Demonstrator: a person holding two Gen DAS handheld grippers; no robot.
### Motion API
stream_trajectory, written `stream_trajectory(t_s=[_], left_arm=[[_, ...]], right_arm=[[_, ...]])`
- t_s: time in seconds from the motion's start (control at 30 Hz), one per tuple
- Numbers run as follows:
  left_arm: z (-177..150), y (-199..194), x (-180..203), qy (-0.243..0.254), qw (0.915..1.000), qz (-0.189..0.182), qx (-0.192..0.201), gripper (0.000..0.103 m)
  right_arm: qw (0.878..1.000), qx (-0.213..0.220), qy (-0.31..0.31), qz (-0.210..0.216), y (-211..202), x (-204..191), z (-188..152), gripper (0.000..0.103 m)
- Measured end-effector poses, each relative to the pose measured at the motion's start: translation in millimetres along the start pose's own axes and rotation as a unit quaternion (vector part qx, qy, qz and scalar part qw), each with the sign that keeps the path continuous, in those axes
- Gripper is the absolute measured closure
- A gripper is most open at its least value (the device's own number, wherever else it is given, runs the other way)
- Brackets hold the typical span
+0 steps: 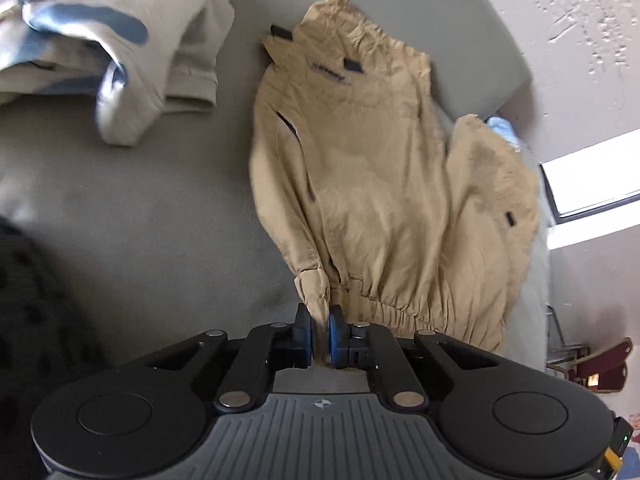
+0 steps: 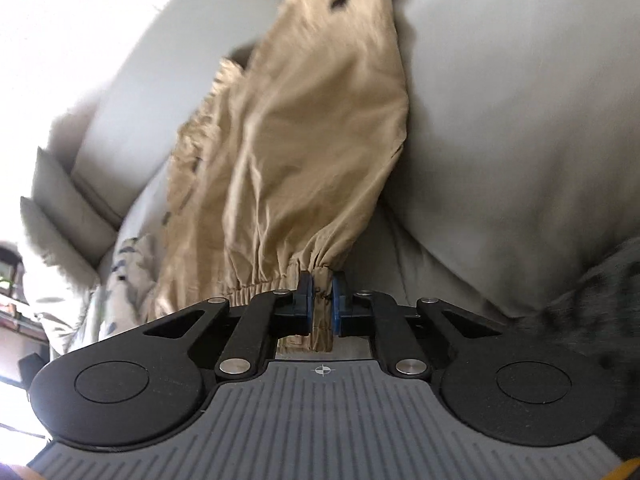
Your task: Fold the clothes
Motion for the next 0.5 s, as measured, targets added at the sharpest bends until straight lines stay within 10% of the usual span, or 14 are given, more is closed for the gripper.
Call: stream_trajectory(t_s=[0.2, 0.37, 0.5], left_arm=[[-20, 13, 1, 0.026, 0.9985, 0.038, -0.03, 0.092], [-23, 3, 9, 0.061, 0.9961, 0.05, -0.04, 0.042], [-11, -31, 28, 0.116, 0.9908, 0.07, 0.013, 0.029]], right_arm=[[0.994, -0.014, -0.078, -0.075, -16, -6, -5, 0.092], [0.988, -0.03, -0.092, -0.12, -3, -6, -9, 0.059], [0.994, 0.035, -0.059, -0.088, -39, 4, 23, 0.047]])
Point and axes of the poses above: each gripper's, at about its wrist camera, not at the fingertips, and y roughly the way its jaws point, x to its right, z to its top, the point moved 5 cm from there along y, roughly the way its jaws point, and after that the axes turned 8 degrees about -z, right-handed, at the moved point
